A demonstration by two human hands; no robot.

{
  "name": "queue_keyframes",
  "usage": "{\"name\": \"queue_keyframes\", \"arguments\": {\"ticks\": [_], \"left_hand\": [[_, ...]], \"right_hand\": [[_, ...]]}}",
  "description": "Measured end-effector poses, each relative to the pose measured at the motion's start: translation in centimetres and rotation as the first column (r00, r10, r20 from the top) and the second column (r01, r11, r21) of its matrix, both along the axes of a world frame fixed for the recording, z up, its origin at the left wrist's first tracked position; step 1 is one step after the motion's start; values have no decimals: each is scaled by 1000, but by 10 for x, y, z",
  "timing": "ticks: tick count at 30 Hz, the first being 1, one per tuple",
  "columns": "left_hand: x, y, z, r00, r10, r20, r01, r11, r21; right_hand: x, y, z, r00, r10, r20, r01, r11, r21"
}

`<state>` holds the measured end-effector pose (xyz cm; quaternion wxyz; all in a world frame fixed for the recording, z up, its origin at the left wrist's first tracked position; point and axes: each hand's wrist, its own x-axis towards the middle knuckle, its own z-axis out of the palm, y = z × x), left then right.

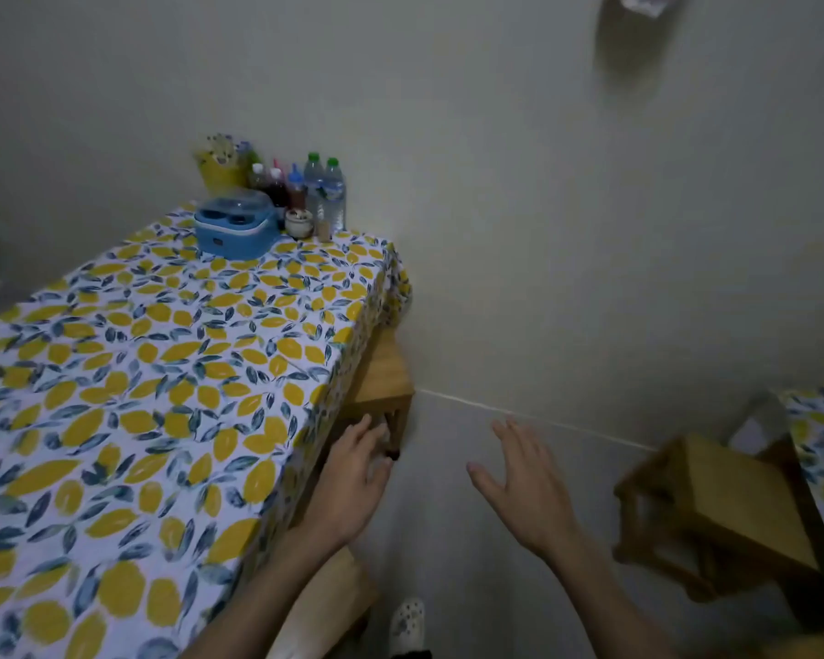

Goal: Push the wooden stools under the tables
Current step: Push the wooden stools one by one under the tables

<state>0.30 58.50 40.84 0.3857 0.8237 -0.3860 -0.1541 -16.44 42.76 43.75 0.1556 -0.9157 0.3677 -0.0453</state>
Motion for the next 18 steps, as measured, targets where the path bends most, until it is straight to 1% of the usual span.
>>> {"name": "queue_keyframes", "arguments": {"ticks": [3, 5, 10, 15, 18], "left_hand": [[28, -63, 2, 997, 71, 39, -72, 997, 17], [45, -98, 3, 993, 115, 38, -116, 993, 34], [75, -153, -10, 982, 190, 21, -191, 975, 118], [92, -185, -40, 954, 293, 63, -300, 935, 191], [98, -211, -68, 921, 386, 57, -388, 890, 240]], "right_hand": [[43, -66, 5, 994, 103, -28, -103, 995, -13], [71, -107, 9, 982, 181, -57, -183, 983, -28], [129, -192, 3, 948, 307, -89, -309, 951, -10], [191, -261, -25, 877, 460, -137, -455, 888, 67], [230, -302, -54, 794, 580, -181, -572, 814, 100]]}}
